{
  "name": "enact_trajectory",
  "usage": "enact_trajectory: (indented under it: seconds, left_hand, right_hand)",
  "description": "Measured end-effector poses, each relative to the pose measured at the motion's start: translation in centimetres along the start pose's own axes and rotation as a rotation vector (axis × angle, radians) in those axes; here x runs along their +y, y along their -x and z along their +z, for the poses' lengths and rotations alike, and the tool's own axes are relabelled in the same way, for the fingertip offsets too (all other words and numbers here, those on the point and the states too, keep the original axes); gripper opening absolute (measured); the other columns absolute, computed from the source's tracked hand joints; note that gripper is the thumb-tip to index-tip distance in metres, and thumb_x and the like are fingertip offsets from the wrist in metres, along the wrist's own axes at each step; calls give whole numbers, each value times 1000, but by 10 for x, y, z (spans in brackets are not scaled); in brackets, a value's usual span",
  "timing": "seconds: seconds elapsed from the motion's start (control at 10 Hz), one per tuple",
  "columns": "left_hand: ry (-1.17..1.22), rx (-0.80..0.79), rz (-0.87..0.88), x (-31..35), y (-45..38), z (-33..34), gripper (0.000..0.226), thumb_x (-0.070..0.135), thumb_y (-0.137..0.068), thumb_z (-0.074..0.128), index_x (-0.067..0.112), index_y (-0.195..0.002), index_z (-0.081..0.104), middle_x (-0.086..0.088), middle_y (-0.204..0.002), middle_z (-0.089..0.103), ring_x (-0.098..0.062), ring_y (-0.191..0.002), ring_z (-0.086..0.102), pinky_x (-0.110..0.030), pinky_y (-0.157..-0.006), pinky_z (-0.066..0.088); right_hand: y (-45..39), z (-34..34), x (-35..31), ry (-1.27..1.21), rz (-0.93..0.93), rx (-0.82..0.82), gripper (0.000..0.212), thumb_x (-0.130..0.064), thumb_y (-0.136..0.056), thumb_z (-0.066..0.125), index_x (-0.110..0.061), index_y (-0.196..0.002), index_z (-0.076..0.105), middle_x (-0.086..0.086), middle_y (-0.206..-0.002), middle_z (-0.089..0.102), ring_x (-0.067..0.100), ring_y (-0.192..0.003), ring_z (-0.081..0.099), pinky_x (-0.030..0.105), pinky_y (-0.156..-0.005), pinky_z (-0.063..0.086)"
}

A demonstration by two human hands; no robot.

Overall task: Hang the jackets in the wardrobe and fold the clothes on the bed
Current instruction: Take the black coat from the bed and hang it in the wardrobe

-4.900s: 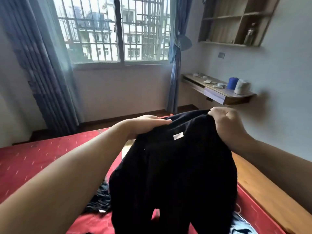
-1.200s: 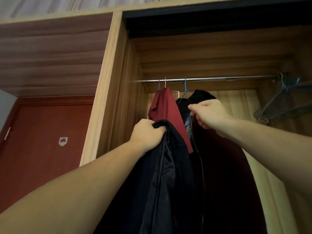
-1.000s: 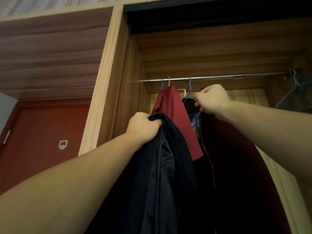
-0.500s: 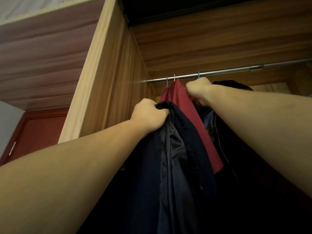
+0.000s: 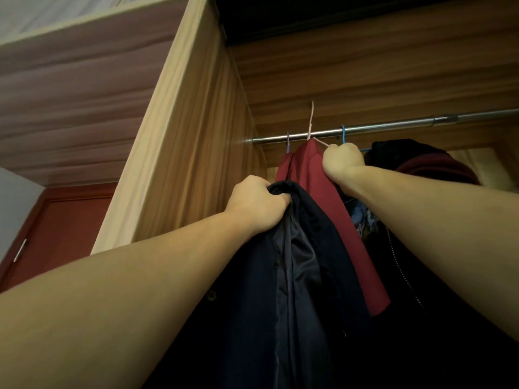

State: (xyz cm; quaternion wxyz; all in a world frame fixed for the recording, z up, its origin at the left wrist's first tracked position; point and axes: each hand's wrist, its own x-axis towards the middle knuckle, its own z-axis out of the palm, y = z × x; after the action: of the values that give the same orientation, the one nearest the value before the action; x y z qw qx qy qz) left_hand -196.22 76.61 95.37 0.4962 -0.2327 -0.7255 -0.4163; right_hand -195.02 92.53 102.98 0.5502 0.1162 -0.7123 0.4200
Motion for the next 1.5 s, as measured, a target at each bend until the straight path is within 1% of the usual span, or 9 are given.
enact_trajectory:
  seconds: [0.1, 0.3, 0.5, 0.6, 0.7, 0.9, 1.1, 1.3, 1.5]
  left_hand:
    - [15, -5, 28, 2, -3, 2, 36, 36, -81, 67, 18, -53, 55, 5, -54, 57, -13, -54, 57, -22, -46, 35]
    - [27, -26, 96, 3, 2, 9, 34, 38, -79, 67, 17, -54, 56, 7, -53, 57, -13, -54, 58, -23, -46, 36]
    - [32, -70, 105, 8, 19, 10, 35, 37, -80, 66, 10, -58, 58, 1, -56, 60, -18, -58, 59, -27, -51, 40]
    - [38, -58, 126, 13, 26, 7, 40, 36, -80, 65, 14, -51, 49, 3, -51, 54, -17, -55, 53, -28, -51, 37]
    - [53, -68, 149, 23, 38, 7, 43, 36, -80, 65, 13, -49, 45, 2, -50, 52, -20, -55, 52, -30, -51, 36]
    - [53, -130, 165, 43, 78, 7, 50, 34, -80, 66, 13, -44, 39, 4, -43, 44, -18, -49, 44, -30, -48, 30]
    - [-16, -186, 144, 83, 121, -22, 49, 32, -83, 66, 16, -45, 39, 5, -44, 44, -15, -47, 42, -29, -48, 30]
    - [-83, -168, 82, 153, 176, -45, 46, 31, -83, 67, 19, -44, 46, 7, -44, 50, -13, -49, 50, -26, -48, 33]
    - [-170, -225, 21, 211, 234, -66, 40, 28, -86, 65, 14, -52, 47, 1, -53, 53, -17, -54, 51, -30, -55, 39]
  right_hand:
    - [2, 0, 8, 150, 11, 57, 38, -14, -101, 34, 8, -125, 53, 27, -132, 52, 39, -122, 50, 38, -95, 41]
    - [25, -4, 38, 261, 47, 61, 43, -30, -100, 37, 4, -110, 63, 22, -118, 62, 37, -111, 56, 34, -83, 40]
    - [85, -40, 52, 244, -107, 106, 44, -29, -100, 36, -11, -62, 51, 8, -74, 60, 33, -84, 57, 33, -71, 37]
    - [115, -76, 54, 275, -34, -102, 52, -36, -92, 53, -12, -46, 54, 2, -48, 59, 14, -53, 60, 27, -58, 42]
    - [130, -98, 48, 491, 200, -391, 54, -43, -93, 53, -14, -47, 49, 1, -36, 49, 10, -25, 33, 16, -31, 23]
    - [166, -108, 42, 308, 175, -367, 52, -48, -100, 39, -15, -60, 49, 2, -40, 51, 11, -28, 36, 13, -32, 24]
    - [207, -163, 27, 91, 182, -330, 37, -35, -94, 54, -17, -61, 58, 1, -65, 73, 20, -77, 69, 27, -63, 50]
    - [243, -202, -16, -48, 271, -372, 54, -48, -99, 33, -10, -66, 53, 2, -35, 49, 17, -37, 54, 27, -47, 51]
    - [295, -289, -9, 6, 274, -395, 47, -39, -92, 51, -11, -57, 63, -1, -57, 69, 21, -69, 70, 27, -65, 47]
